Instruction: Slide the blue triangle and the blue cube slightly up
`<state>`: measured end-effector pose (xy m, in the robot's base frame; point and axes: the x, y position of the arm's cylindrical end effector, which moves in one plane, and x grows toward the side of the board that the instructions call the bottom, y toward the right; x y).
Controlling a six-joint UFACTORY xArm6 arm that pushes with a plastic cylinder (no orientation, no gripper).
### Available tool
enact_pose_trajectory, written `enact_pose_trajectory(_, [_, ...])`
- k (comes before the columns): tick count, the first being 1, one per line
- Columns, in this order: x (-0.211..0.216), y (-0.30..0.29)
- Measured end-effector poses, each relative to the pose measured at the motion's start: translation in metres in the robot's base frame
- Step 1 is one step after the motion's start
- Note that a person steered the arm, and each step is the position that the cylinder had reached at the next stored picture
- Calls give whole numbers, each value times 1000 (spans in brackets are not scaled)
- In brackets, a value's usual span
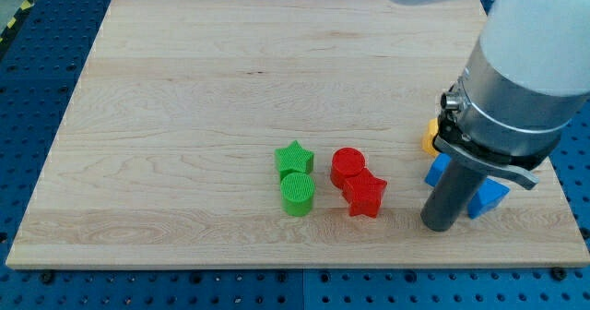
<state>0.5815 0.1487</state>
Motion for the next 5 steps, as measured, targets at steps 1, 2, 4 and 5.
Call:
enact_pose_trajectory(1, [12, 35])
enact_pose_trajectory(2, [32, 80])
enact_pose_trajectory(4, [10, 63])
enact_pose_trajectory(5, [-5, 29])
